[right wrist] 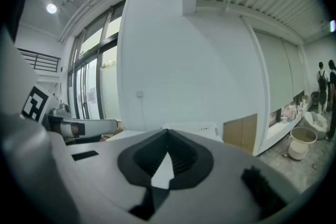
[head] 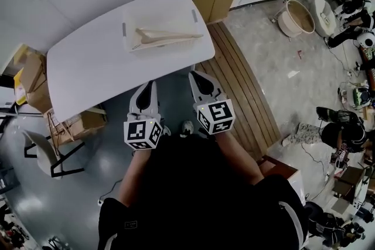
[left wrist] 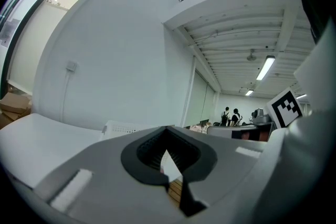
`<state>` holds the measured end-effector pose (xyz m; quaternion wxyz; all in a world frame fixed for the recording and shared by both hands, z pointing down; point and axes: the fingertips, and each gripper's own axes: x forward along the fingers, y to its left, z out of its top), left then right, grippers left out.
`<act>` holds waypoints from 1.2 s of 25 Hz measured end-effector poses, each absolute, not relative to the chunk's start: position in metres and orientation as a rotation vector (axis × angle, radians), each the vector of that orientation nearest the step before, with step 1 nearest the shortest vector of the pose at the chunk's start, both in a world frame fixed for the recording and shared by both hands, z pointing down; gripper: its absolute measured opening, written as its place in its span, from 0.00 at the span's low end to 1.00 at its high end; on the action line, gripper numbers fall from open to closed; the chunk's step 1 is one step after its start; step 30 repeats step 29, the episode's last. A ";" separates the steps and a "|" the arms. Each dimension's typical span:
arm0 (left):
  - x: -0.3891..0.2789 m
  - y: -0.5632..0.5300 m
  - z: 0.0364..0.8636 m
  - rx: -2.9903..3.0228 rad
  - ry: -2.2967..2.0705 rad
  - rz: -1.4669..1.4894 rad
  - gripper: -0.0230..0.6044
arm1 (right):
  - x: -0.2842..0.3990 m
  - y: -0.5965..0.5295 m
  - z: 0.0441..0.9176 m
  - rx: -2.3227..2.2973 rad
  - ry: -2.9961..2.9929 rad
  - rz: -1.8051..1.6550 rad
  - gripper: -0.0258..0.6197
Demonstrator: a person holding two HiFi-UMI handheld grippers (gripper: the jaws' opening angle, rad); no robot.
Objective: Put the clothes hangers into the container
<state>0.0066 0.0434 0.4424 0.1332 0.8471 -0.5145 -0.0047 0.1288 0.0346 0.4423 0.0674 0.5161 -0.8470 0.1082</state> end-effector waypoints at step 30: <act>-0.016 0.055 0.441 2.461 -1.455 -0.043 0.05 | 0.106 0.053 0.438 1.579 -2.514 0.289 0.06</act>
